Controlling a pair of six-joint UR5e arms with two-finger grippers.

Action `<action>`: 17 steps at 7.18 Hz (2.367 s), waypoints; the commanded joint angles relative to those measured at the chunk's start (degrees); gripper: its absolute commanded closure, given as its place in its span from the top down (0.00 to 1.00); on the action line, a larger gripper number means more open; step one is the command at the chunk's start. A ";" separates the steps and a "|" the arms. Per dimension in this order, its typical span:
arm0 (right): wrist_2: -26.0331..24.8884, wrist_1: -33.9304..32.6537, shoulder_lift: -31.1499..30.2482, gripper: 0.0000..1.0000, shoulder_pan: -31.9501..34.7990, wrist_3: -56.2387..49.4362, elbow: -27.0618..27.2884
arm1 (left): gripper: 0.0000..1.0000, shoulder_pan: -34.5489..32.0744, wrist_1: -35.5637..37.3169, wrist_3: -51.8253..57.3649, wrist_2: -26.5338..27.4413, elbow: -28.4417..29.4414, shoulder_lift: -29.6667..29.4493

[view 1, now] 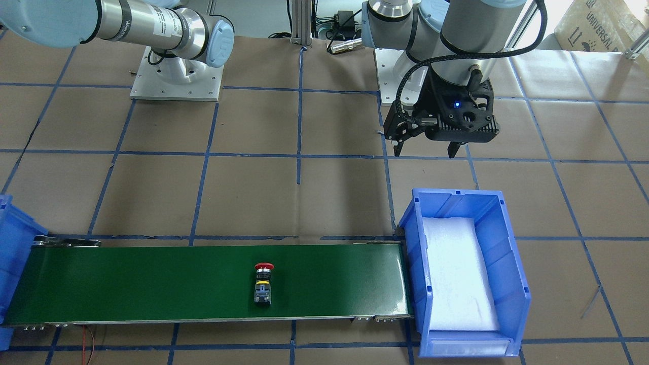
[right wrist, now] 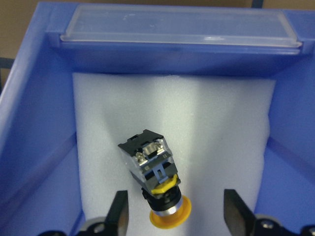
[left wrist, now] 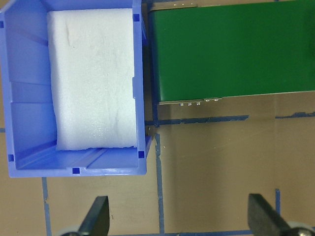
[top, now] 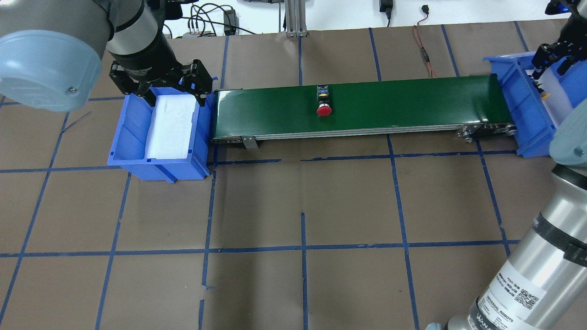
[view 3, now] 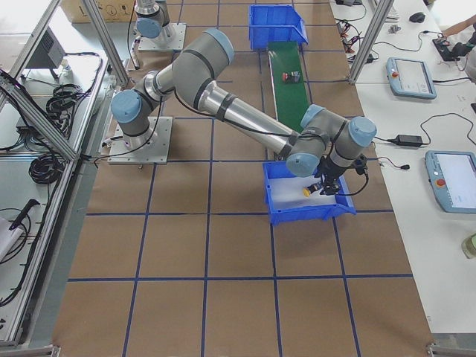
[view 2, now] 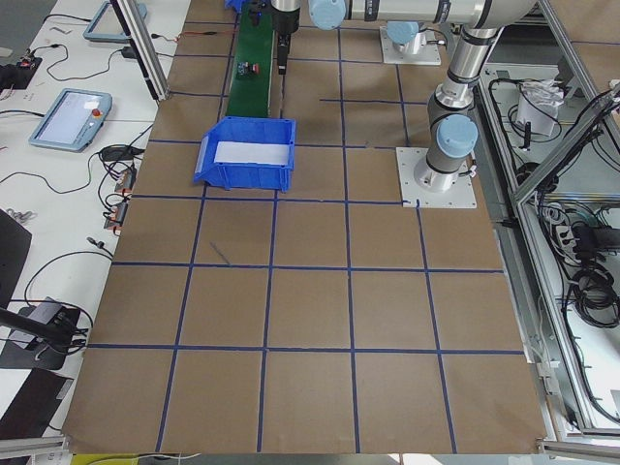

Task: Transport two buttons from left to right
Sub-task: 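Carry the yellow button into the far blue bin and release it, then move the right gripper back over the belt toward the red button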

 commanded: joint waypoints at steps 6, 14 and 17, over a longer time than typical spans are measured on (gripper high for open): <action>1.45 2.98 -8.22 1.00 13.15 5.55 -0.44 | 1.00 0.00 0.00 0.00 0.00 0.00 0.00; 0.83 5.97 -9.46 1.00 24.66 19.07 0.18 | 1.00 0.09 0.00 0.00 0.00 0.00 0.00; 1.53 4.65 -9.36 1.00 27.93 22.26 2.46 | 1.00 0.09 0.00 0.00 0.00 0.00 0.00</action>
